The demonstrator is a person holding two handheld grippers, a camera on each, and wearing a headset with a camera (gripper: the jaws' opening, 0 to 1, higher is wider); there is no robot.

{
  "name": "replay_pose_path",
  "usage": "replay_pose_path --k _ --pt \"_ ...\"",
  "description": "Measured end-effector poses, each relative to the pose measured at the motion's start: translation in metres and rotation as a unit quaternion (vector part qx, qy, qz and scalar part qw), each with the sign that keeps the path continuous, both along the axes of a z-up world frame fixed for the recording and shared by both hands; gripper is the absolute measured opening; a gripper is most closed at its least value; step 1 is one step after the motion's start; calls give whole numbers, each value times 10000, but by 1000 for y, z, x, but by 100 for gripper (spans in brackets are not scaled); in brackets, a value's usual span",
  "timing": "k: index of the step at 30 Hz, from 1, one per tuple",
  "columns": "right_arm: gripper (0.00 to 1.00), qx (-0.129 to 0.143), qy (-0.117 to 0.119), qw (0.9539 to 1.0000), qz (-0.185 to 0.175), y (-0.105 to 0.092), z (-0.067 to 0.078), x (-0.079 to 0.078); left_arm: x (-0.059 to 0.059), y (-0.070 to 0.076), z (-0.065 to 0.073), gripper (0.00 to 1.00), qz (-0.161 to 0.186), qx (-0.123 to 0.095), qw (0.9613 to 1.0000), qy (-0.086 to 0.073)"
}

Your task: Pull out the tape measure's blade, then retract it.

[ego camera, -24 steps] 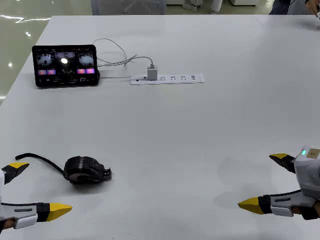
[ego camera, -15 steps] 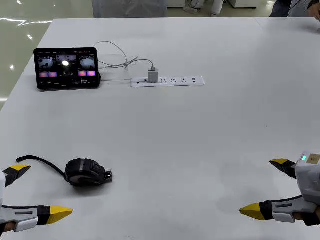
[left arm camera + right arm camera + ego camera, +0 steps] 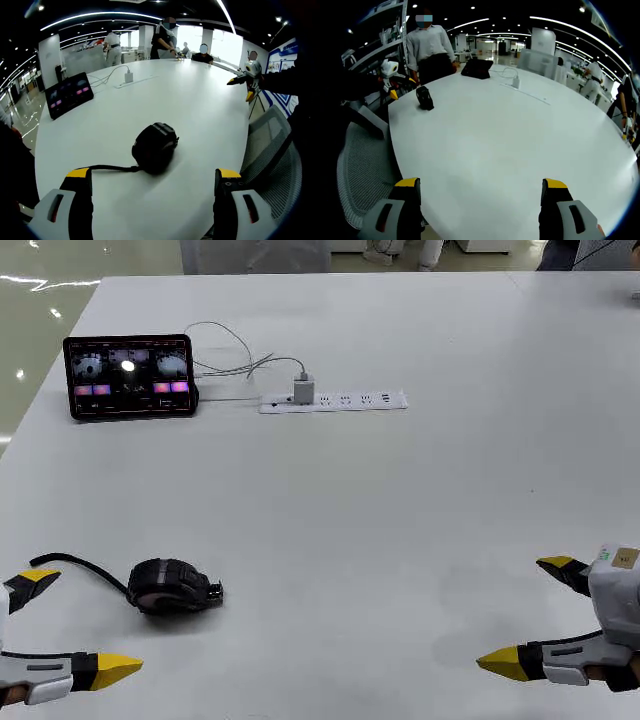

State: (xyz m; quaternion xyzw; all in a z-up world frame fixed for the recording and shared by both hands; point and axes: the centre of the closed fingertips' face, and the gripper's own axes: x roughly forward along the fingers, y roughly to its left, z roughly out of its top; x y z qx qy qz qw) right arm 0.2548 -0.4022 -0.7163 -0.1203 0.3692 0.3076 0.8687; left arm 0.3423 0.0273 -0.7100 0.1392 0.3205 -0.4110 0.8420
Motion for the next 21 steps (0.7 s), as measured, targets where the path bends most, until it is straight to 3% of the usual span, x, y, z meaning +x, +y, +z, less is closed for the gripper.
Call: replay_pose_path --k 3,5,7,10,13,21 --pt "99 42 -12 10000 21 4 1 2 1 0 -3 100 -48 45 9999 93" --pt "99 148 -278 9994 163 11 7 8 1 -1 -6 100 -129 116 9998 112" --pt "99 129 -171 9997 154 13 6 8 2 -4 -7 100 -231 102 9996 145" --pt "99 80 -159 9996 227 15 4 12 6 -6 -7 99 -441 213 9988 38" --pt "99 152 -119 9994 278 21 3 18 11 -9 -10 99 -615 314 9975 114" --pt "99 115 -135 9978 637 40 0 32 21 -14 -18 100 -1183 700 9903 191"
